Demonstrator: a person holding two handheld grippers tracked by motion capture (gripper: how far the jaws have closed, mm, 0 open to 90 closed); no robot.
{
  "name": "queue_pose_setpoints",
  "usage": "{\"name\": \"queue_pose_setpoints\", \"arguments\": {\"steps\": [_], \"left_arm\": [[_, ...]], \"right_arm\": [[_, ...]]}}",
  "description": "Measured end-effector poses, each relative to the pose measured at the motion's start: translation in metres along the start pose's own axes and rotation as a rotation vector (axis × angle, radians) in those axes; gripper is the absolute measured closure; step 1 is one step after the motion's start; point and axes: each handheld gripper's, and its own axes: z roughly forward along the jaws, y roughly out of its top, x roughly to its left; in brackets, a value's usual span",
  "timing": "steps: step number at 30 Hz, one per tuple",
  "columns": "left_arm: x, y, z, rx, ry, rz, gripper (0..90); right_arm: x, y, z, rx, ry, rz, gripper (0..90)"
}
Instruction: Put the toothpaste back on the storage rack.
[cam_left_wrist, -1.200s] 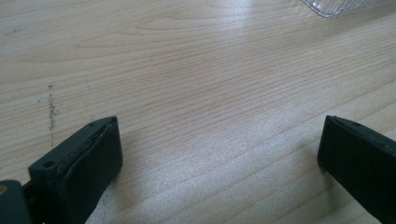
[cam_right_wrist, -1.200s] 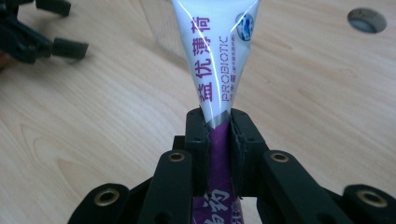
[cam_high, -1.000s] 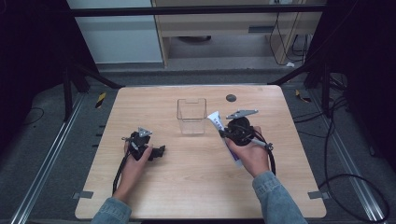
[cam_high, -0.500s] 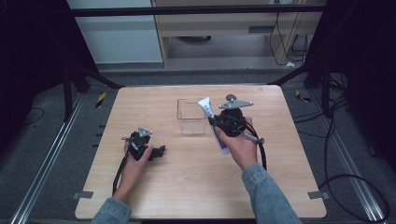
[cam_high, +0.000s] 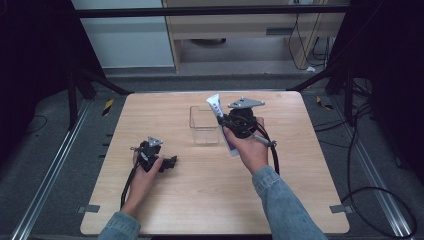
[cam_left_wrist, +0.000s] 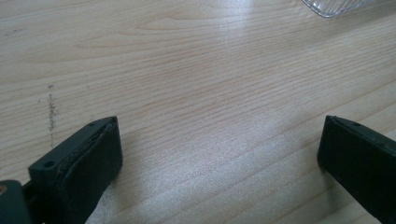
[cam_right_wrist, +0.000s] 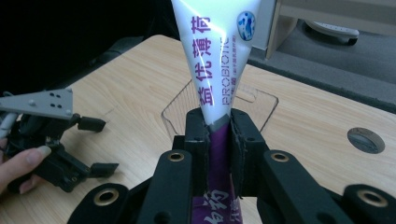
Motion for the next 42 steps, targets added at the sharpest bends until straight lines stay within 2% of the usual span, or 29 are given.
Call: {"name": "queue_pose_setpoints", "arguments": {"steps": [6, 13, 22, 26, 33, 42], "left_arm": [[0.0, 0.0, 0.0, -0.001, 0.001, 0.0, 0.0], [-0.001, 0.001, 0.001, 0.0, 0.005, -0.001, 0.0], [-0.001, 0.001, 0.001, -0.001, 0.005, -0.002, 0.0], [-0.001, 0.001, 0.001, 0.0, 0.005, -0.001, 0.0], [-0.001, 0.001, 0.001, 0.0, 0.004, -0.001, 0.0], [-0.001, 0.001, 0.001, 0.001, 0.004, -0.001, 0.0]], "right_arm": [[0.006, 0.015, 0.001, -0.038, 0.0, -0.003, 79.0], [0.008, 0.037, 0.01, -0.08, 0.012, 0.003, 79.0], [0.009, 0.067, 0.035, -0.13, -0.008, -0.009, 79.0], [0.01, 0.076, 0.046, -0.148, -0.018, -0.008, 79.0], [0.012, 0.084, 0.059, -0.176, -0.031, -0.025, 79.0], [0.006, 0.083, 0.073, -0.2, -0.06, -0.002, 79.0]]}}
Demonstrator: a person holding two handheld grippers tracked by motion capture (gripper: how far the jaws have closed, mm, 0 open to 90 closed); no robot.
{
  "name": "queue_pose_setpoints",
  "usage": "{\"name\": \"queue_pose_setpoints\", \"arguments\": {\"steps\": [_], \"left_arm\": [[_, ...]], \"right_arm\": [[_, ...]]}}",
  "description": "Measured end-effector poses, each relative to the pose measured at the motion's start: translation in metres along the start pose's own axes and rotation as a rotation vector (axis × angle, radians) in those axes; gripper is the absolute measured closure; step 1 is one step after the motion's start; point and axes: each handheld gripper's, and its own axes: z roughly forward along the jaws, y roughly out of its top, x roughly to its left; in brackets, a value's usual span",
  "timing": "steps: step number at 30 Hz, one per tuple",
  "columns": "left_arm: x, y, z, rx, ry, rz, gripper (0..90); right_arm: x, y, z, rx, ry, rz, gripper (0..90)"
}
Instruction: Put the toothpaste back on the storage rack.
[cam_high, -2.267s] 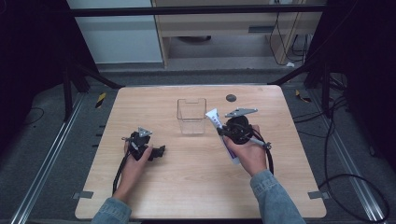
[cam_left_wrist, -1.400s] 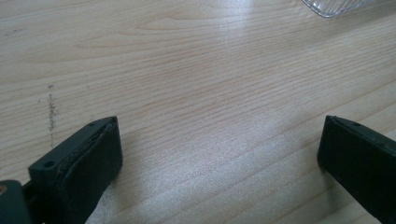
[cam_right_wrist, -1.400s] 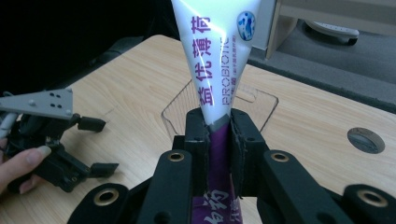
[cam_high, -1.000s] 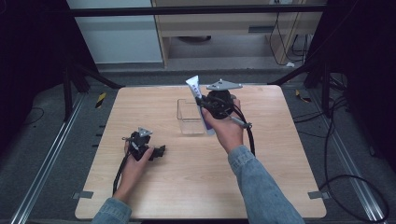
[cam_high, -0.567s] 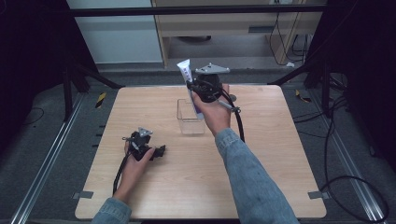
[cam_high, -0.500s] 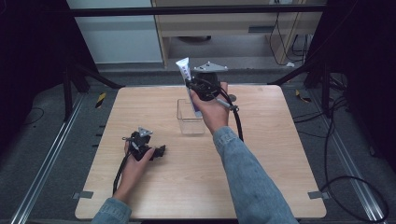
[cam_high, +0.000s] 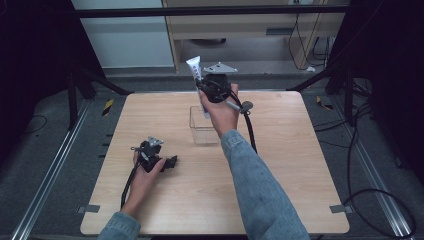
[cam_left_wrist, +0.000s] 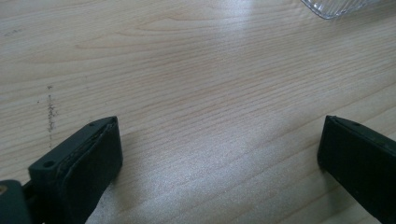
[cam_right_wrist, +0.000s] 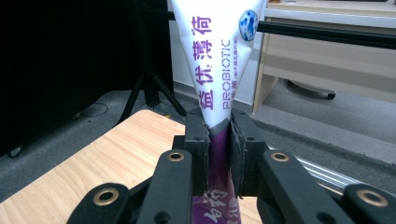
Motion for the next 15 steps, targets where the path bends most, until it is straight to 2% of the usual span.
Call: {"name": "queue_pose_setpoints", "arguments": {"steps": [7, 15], "left_arm": [[0.0, 0.0, 0.0, -0.001, 0.0, 0.0, 0.0], [0.0, 0.0, 0.0, 0.0, 0.0, 0.0, 0.0]], "right_arm": [[-0.007, -0.004, 0.008, 0.004, -0.021, -0.009, 78.9], [-0.007, -0.01, 0.019, -0.001, -0.022, -0.001, 78.9]]}}
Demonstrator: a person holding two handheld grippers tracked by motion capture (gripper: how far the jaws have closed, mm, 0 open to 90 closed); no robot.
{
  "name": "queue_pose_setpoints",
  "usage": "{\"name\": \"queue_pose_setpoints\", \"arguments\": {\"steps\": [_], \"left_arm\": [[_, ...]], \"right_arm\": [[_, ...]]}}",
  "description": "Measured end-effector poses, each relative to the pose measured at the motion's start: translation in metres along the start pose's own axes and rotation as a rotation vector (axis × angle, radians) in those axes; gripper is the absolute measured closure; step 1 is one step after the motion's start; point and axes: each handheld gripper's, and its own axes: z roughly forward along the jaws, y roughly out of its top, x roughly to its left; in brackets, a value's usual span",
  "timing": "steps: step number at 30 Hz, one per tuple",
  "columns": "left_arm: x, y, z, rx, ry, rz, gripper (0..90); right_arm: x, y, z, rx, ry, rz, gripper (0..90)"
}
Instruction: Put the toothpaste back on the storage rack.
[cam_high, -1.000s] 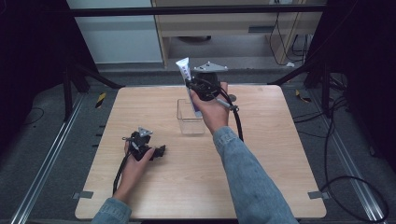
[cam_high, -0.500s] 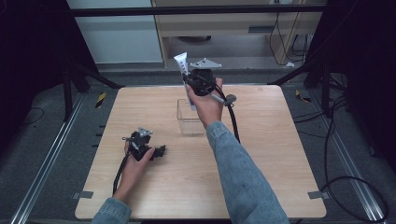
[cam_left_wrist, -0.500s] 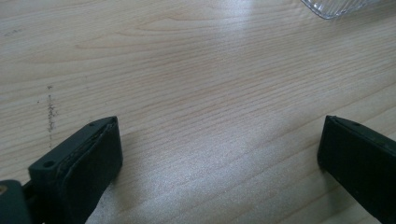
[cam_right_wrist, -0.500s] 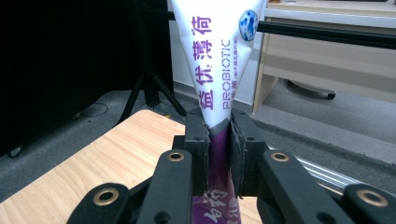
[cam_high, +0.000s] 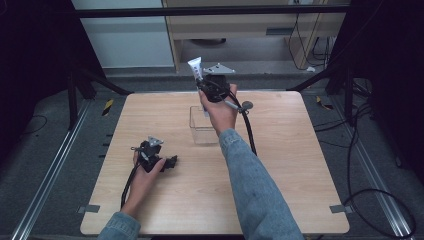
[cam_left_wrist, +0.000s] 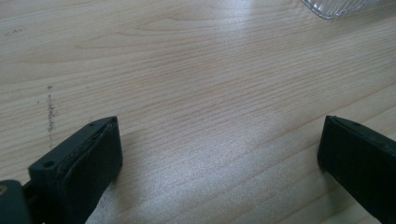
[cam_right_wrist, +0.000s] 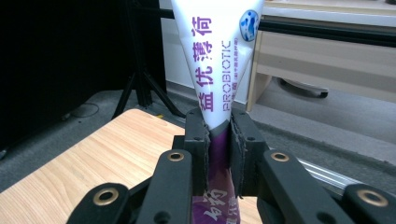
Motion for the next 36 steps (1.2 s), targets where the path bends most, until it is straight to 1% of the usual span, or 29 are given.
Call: {"name": "queue_pose_setpoints", "arguments": {"steps": [3, 7, 9, 13, 17, 20, 26, 31, 32, 36], "left_arm": [[0.0, 0.0, 0.0, 0.0, 0.0, 0.001, 0.0], [0.0, 0.0, 0.0, -0.001, 0.0, 0.0, 0.0], [0.0, 0.0, 0.0, -0.001, -0.001, 0.0, 0.0], [0.0, 0.0, 0.0, -0.001, -0.001, 0.0, 0.0], [0.0, 0.0, 0.0, 0.0, -0.001, 0.0, 0.0], [0.0, 0.0, 0.0, -0.001, 0.0, 0.0, 0.0], [0.0, 0.0, 0.0, -0.001, -0.001, 0.0, 0.0], [0.0, 0.0, 0.0, -0.001, -0.001, 0.0, 0.0], [0.0, 0.0, 0.0, -0.001, -0.001, 0.0, 0.0], [0.0, 0.0, 0.0, -0.001, -0.001, 0.0, 0.0]], "right_arm": [[0.0, -0.003, 0.004, 0.001, -0.001, 0.015, 78.9], [0.002, -0.008, 0.009, 0.011, -0.009, -0.005, 78.8], [0.003, -0.009, 0.011, 0.019, -0.009, -0.007, 78.8], [0.005, -0.015, 0.014, 0.025, -0.01, -0.032, 78.9], [0.007, -0.02, 0.015, 0.026, -0.006, -0.023, 78.9], [0.007, -0.024, 0.016, 0.034, -0.008, -0.034, 78.9], [0.006, -0.03, 0.018, 0.049, -0.007, -0.037, 78.9], [0.006, -0.031, 0.02, 0.047, -0.003, -0.028, 78.9], [0.005, -0.031, 0.021, 0.048, -0.004, -0.036, 78.9], [0.005, -0.033, 0.023, 0.052, -0.006, -0.035, 78.9]]}}
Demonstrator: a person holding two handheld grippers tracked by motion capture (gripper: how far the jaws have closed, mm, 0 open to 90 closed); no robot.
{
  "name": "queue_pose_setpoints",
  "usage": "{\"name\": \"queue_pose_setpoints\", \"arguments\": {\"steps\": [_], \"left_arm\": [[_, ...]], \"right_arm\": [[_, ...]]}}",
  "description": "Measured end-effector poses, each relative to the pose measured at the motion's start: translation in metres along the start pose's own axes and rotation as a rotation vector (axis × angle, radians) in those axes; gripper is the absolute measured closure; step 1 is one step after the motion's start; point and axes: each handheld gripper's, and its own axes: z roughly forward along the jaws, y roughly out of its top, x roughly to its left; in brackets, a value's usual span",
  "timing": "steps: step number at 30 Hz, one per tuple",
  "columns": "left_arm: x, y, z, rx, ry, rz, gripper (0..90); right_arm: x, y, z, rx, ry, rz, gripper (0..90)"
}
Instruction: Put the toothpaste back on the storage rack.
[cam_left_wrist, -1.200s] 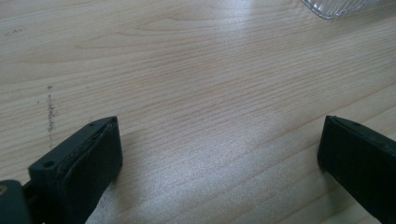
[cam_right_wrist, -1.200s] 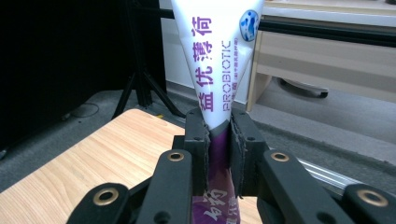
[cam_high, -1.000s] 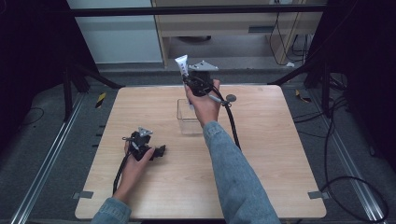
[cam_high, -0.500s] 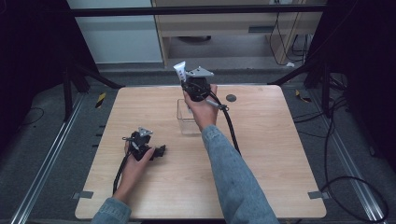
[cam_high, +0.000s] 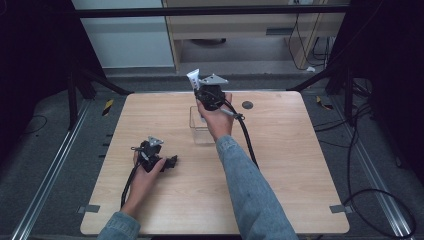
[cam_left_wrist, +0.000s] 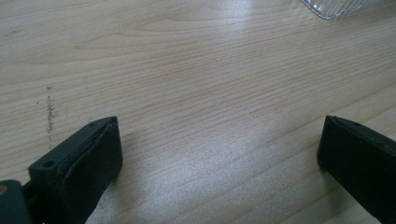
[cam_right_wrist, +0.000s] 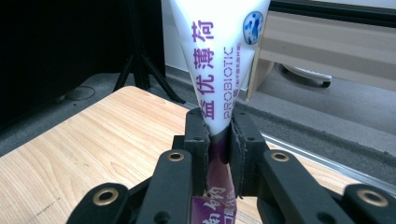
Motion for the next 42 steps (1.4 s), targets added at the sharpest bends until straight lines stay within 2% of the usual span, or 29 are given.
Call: {"name": "queue_pose_setpoints", "arguments": {"steps": [17, 31, 42], "left_arm": [[0.0, 0.0, 0.0, 0.0, -0.001, -0.002, 0.0], [0.0, 0.0, 0.0, 0.002, -0.002, 0.001, 0.0], [0.0, 0.0, 0.0, 0.002, -0.001, 0.001, 0.0]], "right_arm": [[0.001, -0.008, -0.002, 0.021, 0.004, -0.011, 79.1], [0.001, -0.024, -0.011, 0.07, 0.02, -0.017, 79.4], [0.002, -0.034, -0.008, 0.104, 0.031, -0.024, 79.4]]}}
